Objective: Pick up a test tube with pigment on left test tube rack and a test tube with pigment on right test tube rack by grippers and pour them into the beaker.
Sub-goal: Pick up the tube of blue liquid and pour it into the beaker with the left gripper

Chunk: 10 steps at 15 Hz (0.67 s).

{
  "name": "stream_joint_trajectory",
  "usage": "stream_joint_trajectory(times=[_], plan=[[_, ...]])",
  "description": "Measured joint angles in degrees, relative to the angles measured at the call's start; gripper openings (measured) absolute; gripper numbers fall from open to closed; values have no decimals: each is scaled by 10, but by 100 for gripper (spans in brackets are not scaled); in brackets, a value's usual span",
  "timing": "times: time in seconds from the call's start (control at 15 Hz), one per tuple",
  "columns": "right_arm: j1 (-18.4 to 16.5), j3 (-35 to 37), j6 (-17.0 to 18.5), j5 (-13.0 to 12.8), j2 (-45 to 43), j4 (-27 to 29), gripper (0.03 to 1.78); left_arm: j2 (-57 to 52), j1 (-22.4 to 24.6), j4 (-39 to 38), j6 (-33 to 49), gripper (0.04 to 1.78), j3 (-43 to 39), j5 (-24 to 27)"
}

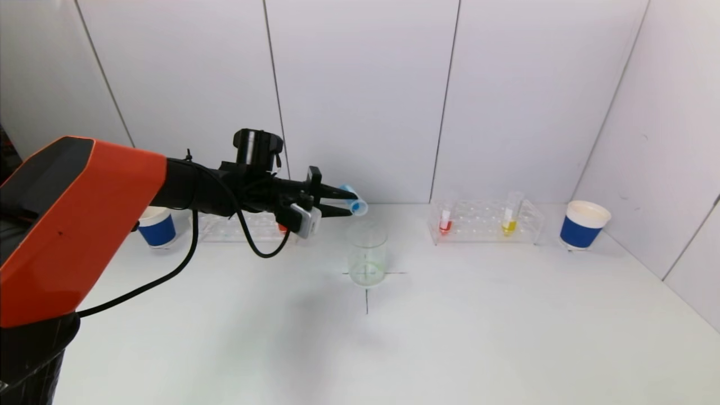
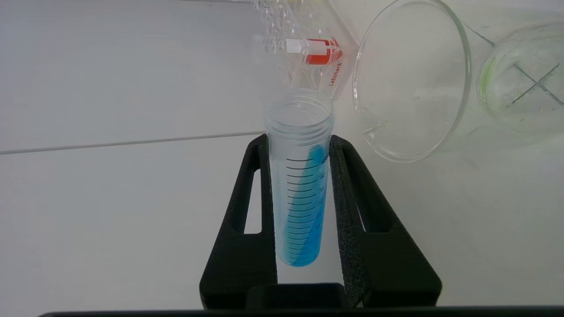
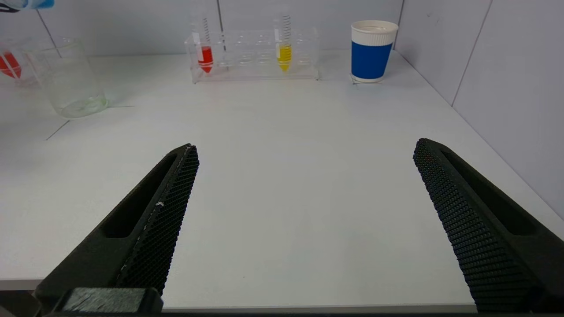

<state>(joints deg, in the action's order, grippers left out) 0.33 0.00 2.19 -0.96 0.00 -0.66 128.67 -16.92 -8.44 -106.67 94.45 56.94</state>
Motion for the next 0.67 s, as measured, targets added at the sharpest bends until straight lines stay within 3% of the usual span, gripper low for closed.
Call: stream_joint_trajectory(times=[0.67], plan=[[0, 0, 0, 0, 0, 0, 177, 22, -9, 1, -46, 41, 38, -19]])
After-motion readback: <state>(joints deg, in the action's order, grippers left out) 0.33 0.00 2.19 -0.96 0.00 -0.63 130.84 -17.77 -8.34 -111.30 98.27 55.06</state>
